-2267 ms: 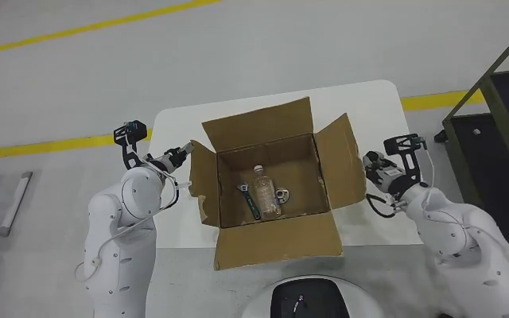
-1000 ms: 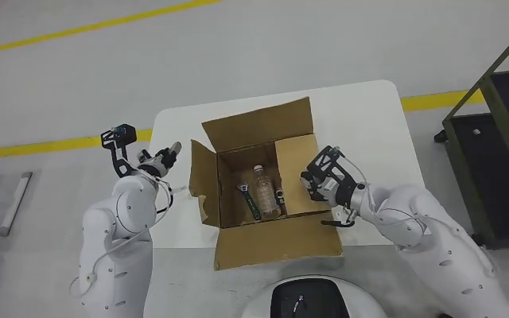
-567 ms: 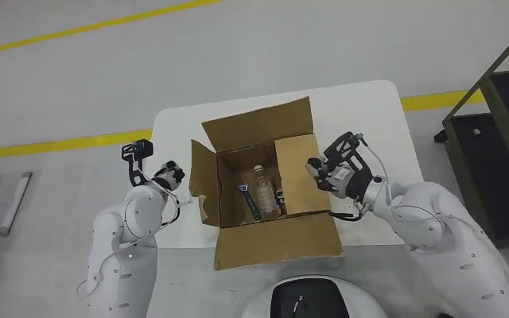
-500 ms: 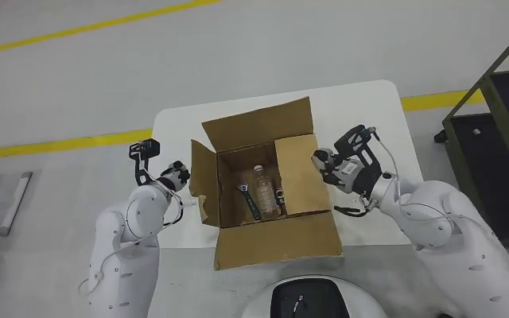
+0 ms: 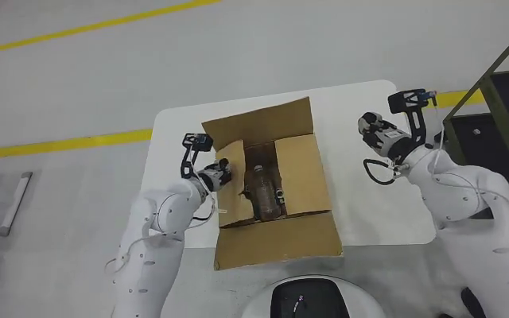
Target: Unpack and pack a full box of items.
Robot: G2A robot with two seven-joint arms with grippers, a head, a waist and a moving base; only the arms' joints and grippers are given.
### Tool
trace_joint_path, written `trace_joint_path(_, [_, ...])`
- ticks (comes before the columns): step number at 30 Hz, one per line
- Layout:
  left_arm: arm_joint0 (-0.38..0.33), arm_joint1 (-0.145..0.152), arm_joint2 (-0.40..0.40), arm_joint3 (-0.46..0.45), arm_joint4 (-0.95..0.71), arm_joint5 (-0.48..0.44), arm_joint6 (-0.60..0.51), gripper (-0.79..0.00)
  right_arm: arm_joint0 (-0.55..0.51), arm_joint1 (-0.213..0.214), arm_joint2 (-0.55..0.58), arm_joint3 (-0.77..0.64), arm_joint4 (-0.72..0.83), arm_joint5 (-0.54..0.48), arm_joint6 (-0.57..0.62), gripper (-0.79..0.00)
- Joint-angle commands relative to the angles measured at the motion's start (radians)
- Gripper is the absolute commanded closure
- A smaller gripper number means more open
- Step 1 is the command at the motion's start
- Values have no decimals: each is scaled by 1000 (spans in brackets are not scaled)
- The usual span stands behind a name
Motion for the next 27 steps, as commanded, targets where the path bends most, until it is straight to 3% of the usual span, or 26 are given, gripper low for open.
trace_joint_path(1, [-20, -2, 28, 26, 16, -6, 5, 0, 21, -1, 1, 22, 16, 14, 8, 0])
trace_joint_path(9, [-85, -10, 78, 138, 21, -3, -29, 0, 123, -5, -22, 111, 51, 52, 17, 0])
trace_joint_path(15, [-89, -8, 69, 142, 38, 18, -19, 0, 213, -12, -71, 157, 75, 35, 13, 0])
trace_joint_path(16, [-86, -7, 67, 138, 41, 21, -17, -31, 229, -14, -82, 171, 79, 31, 12, 0])
trace_joint_path(18, [-84, -6, 62, 132, 41, 22, -20, -265, 266, -18, -104, 213, 100, 21, 9, 0])
trace_joint_path(19, [-82, -5, 59, 128, 44, 24, -19, -677, 287, -21, -117, 236, 115, 11, 9, 0])
trace_joint_path(20, [-82, -5, 57, 125, 41, 26, -21, -785, 306, -23, -127, 260, 127, 8, 5, 0])
trace_joint_path(27, [-75, -2, 35, 83, 39, 59, -11, -785, 455, -42, -207, 436, 176, -53, 0, 0])
